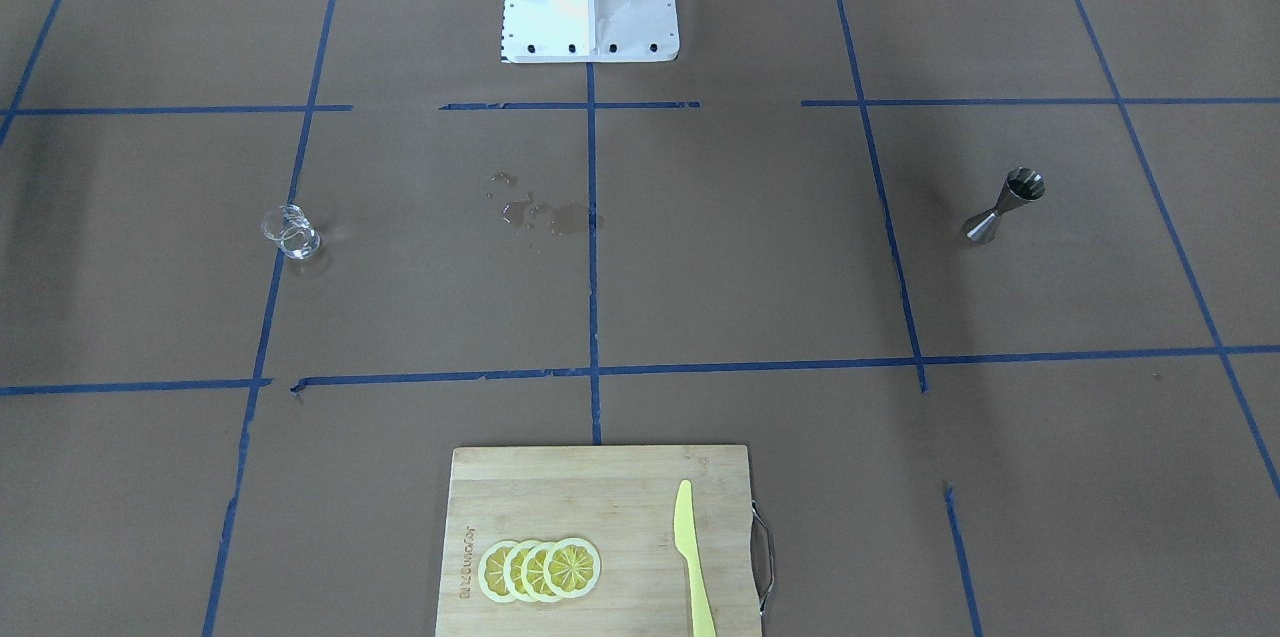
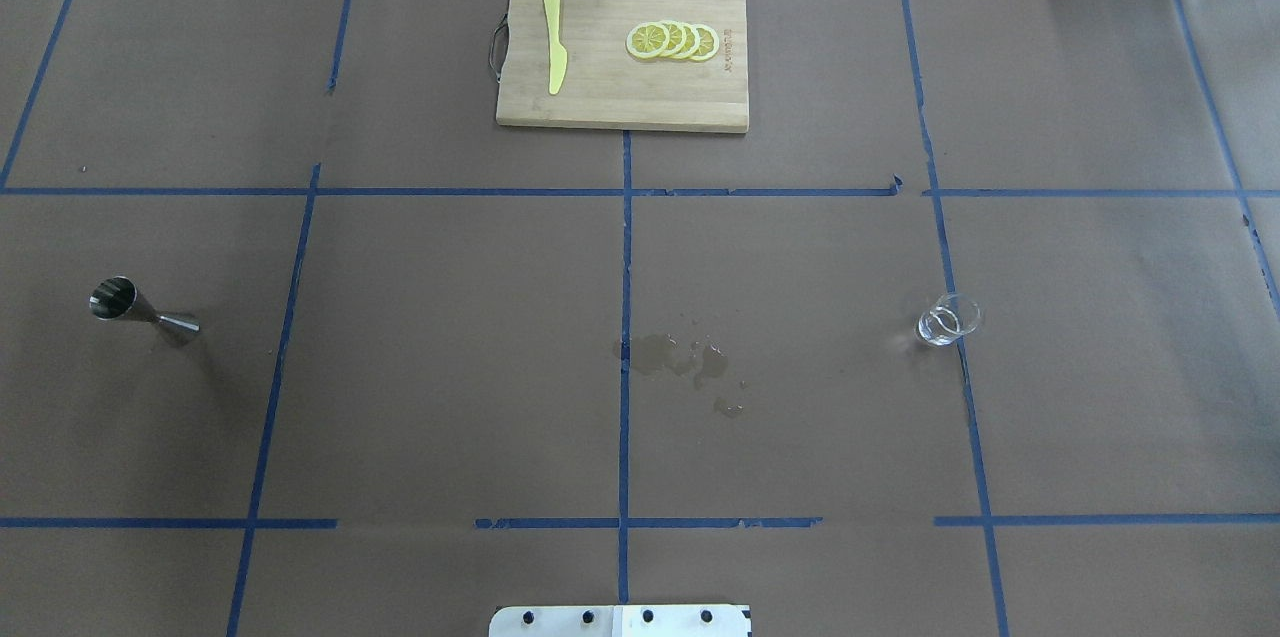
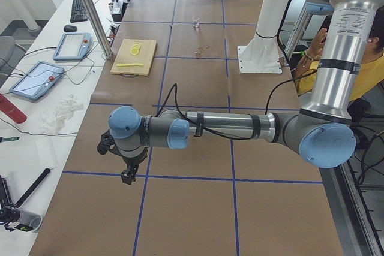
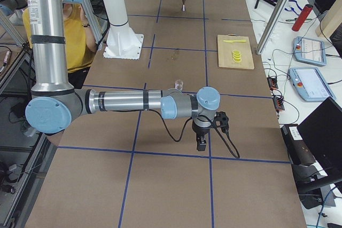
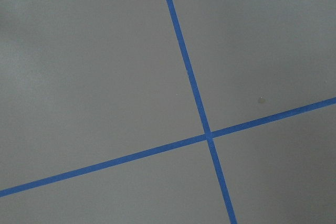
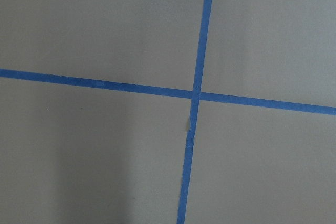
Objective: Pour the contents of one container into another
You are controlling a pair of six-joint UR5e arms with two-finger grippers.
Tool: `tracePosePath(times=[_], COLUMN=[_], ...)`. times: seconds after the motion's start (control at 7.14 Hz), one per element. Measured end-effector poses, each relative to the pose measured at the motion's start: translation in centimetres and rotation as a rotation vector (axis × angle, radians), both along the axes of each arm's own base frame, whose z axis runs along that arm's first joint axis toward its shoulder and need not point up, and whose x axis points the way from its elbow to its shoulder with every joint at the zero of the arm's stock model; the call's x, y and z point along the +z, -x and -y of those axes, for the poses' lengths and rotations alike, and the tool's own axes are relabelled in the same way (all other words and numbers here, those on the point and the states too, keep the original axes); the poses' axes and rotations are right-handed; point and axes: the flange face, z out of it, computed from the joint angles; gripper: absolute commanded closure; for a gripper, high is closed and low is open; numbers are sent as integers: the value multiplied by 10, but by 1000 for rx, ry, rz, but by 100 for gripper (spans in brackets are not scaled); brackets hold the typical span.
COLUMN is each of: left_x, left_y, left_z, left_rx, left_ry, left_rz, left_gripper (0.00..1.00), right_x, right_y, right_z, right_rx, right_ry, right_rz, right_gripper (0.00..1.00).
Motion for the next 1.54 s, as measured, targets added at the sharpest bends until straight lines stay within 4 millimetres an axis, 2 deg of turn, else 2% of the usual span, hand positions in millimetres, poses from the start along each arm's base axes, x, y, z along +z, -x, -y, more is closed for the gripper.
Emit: tracePosePath(times=[1.54], left_x=[-8], left_y=[-1], left_z=[2], left_rx=[1], left_ry=[-21], left_rz=[-3], left_gripper=[0], right_x=[10], right_y=[1], right_z=[-1], right_rx=[-3], right_ry=[20], right_rz=[-1], right_gripper=[0])
